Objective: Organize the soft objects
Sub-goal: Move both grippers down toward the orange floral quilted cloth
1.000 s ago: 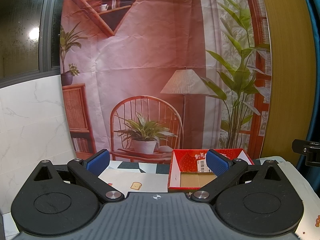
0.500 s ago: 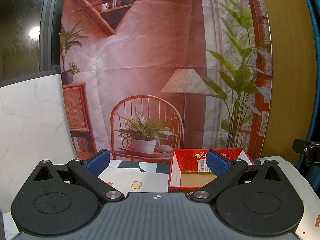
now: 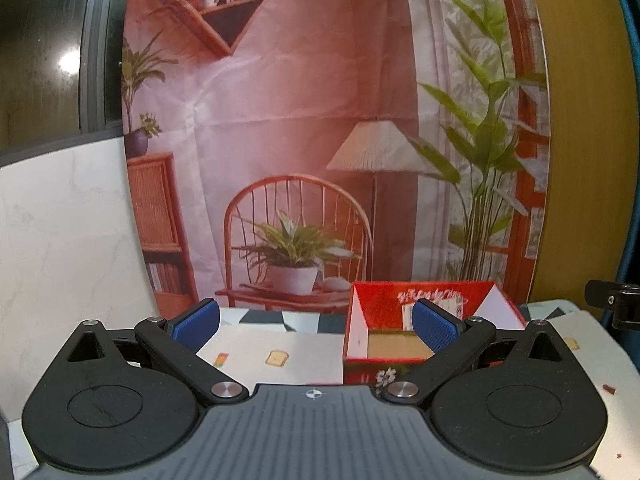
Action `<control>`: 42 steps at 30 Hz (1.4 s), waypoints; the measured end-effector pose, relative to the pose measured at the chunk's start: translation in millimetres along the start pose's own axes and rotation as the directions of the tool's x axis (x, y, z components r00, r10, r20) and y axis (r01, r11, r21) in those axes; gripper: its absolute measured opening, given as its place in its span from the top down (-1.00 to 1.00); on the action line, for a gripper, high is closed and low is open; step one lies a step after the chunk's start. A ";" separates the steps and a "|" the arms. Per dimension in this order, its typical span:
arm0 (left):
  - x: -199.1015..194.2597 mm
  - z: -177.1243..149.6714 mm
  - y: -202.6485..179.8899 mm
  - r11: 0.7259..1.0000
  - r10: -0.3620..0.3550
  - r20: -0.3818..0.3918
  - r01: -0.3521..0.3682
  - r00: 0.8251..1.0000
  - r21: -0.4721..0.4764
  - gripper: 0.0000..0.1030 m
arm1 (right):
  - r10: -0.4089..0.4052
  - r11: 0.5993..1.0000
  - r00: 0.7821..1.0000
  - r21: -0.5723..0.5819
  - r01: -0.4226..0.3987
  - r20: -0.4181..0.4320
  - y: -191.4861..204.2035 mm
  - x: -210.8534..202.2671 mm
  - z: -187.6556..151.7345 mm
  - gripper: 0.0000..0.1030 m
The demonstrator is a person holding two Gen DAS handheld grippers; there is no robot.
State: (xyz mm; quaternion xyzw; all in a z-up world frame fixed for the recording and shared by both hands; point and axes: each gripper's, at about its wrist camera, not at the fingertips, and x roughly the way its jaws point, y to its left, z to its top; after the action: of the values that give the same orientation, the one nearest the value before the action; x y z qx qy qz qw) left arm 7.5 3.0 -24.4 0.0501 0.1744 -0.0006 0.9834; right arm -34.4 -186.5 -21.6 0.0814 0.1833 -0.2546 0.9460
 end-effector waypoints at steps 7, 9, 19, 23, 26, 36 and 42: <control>36.2 -34.5 -4.0 1.000 0.012 -0.097 -0.010 0.995 0.016 -1.00 | -0.012 1.000 0.997 -0.008 0.011 -0.076 5.7 29.3 -37.8 -0.99; 45.8 -45.9 -4.0 1.000 0.012 -0.116 -0.010 0.993 0.020 -1.00 | -0.016 1.000 0.995 -0.017 0.014 -0.096 6.5 39.7 -49.3 -0.99; 88.7 -97.1 -7.0 0.999 0.023 -0.208 -0.014 0.978 0.040 -1.00 | -0.030 0.999 0.987 -0.016 0.028 -0.161 0.9 79.8 -98.9 -0.99; 101.0 -116.1 -10.1 0.999 0.016 -0.246 -0.005 0.969 0.045 -1.00 | -0.049 0.998 0.983 -0.033 0.044 -0.177 -1.8 91.4 -113.1 -0.99; 108.5 -127.6 -13.4 0.999 0.004 -0.281 0.011 0.960 0.053 -1.00 | -0.040 0.998 0.980 -0.050 0.030 -0.196 -1.5 98.8 -127.2 -0.99; 119.8 -155.3 -18.1 0.997 -0.057 -0.345 0.073 0.937 0.031 -1.00 | 0.031 0.995 0.966 -0.081 -0.053 -0.258 12.6 113.6 -167.7 -0.99; 126.7 -171.5 -24.0 0.991 -0.124 -0.380 0.133 0.917 -0.003 -1.00 | 0.061 0.991 0.957 -0.098 -0.092 -0.284 23.6 116.8 -185.8 -0.99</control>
State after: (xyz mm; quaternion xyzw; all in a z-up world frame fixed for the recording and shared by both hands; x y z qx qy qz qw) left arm 67.2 -1.9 -230.4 0.0491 0.3642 -0.0572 0.9282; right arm 14.7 -173.1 -236.3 0.0715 0.3256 -0.1931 0.9228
